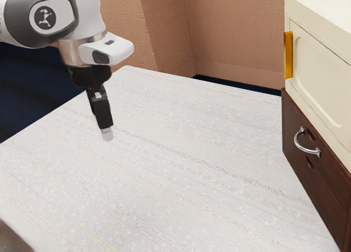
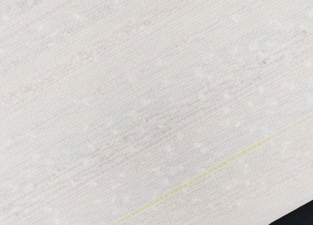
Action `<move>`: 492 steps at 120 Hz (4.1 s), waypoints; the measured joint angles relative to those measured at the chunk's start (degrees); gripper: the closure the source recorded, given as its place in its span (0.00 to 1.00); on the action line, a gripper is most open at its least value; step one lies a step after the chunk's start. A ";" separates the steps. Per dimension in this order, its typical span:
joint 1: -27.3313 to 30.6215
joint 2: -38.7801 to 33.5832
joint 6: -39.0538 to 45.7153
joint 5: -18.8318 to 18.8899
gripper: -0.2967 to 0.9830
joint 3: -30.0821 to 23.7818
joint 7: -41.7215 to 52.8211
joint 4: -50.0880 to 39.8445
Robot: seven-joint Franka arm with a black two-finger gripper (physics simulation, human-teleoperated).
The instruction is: Pull the drawer handle with one arm to open the drawer
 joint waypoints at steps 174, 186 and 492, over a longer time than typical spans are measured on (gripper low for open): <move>-1.26 13.11 41.33 -17.72 0.50 -13.11 80.88 -3.01; -1.18 15.31 42.89 -18.85 0.51 -13.68 84.31 -1.32; 4.29 -0.54 50.00 -24.88 0.82 -13.46 107.77 -27.00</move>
